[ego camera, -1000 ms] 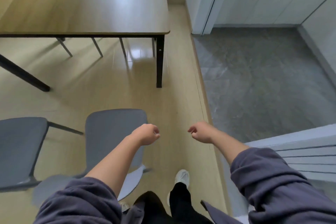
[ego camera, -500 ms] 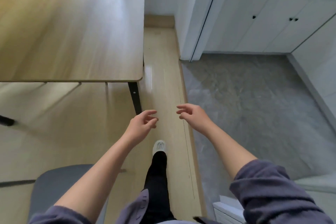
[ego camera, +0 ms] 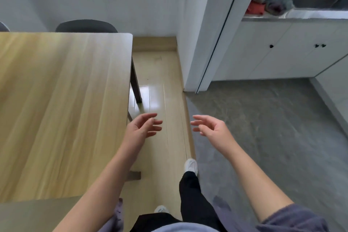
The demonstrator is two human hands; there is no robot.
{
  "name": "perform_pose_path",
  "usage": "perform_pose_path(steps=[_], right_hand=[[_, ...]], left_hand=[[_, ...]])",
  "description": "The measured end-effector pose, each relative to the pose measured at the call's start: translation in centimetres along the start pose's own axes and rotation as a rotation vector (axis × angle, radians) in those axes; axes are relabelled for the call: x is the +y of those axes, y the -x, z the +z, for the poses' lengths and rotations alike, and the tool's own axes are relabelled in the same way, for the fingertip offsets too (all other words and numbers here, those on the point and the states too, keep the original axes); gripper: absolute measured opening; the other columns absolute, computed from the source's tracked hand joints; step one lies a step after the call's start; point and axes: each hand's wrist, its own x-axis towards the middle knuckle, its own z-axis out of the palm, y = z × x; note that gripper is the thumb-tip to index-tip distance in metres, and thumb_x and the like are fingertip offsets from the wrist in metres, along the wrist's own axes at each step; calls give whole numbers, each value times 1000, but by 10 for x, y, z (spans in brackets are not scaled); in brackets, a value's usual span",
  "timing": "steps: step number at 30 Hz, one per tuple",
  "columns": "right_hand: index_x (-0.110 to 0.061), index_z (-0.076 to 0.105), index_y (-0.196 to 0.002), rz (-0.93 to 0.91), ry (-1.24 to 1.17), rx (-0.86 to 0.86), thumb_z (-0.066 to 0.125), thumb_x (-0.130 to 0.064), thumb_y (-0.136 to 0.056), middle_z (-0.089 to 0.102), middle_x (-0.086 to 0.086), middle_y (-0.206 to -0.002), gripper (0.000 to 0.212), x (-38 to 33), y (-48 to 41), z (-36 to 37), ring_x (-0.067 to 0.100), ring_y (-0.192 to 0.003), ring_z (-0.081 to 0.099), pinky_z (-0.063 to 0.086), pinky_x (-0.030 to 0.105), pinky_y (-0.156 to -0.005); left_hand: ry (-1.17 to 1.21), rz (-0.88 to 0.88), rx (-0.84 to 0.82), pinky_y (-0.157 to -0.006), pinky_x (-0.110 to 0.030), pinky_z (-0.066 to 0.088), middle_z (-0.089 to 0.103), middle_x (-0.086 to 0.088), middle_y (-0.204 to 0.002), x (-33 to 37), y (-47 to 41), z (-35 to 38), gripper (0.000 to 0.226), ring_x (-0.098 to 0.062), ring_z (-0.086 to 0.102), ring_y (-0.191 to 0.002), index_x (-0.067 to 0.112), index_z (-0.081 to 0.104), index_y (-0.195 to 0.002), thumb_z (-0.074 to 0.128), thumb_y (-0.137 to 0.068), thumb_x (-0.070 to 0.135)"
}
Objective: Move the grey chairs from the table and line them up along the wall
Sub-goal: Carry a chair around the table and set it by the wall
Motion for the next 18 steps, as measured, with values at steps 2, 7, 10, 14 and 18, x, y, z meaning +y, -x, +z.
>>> perform_pose_path(steps=[2, 7, 10, 14, 18], right_hand=[[-13, 63, -121, -17, 6, -23, 46, 1, -94, 72, 3, -108, 35, -11, -60, -16, 14, -93, 70, 50, 11, -73], [-17, 63, -122, -23, 94, -130, 47, -5, -94, 72, -4, -108, 34, -58, -217, -60, 11, -95, 71, 48, 18, -78], [-18, 63, -121, -50, 149, -212, 47, -6, -95, 72, -4, -109, 34, -111, -312, -76, 10, -96, 70, 48, 21, -82], [-19, 63, -117, -116, 199, -339, 46, -4, -94, 72, 0, -109, 32, -177, -429, -54, 13, -94, 70, 50, 24, -83], [-24, 64, -112, -188, 226, -476, 46, -3, -93, 73, -2, -107, 33, -217, -524, -17, 10, -93, 71, 52, 26, -84]], left_hand=[[4, 5, 17, -79, -34, 56, 74, -7, -100, 12, -51, 13, 21, -22, 71, -88, 13, 65, -113, 51, -97, 16], [34, -24, 185, -78, -34, 54, 75, -6, -95, 49, -173, 39, 21, -22, 70, -86, 10, 65, -111, 50, -98, 14], [36, -2, 263, -79, -35, 55, 74, -6, -96, 90, -239, 45, 21, -23, 71, -88, 11, 65, -110, 49, -98, 15], [83, 25, 394, -78, -32, 54, 74, -6, -94, 134, -323, 30, 18, -16, 70, -80, 15, 66, -105, 50, -97, 13], [113, 8, 499, -73, -30, 53, 75, -3, -90, 153, -411, -6, 19, -11, 70, -75, 18, 66, -101, 49, -98, 13]])
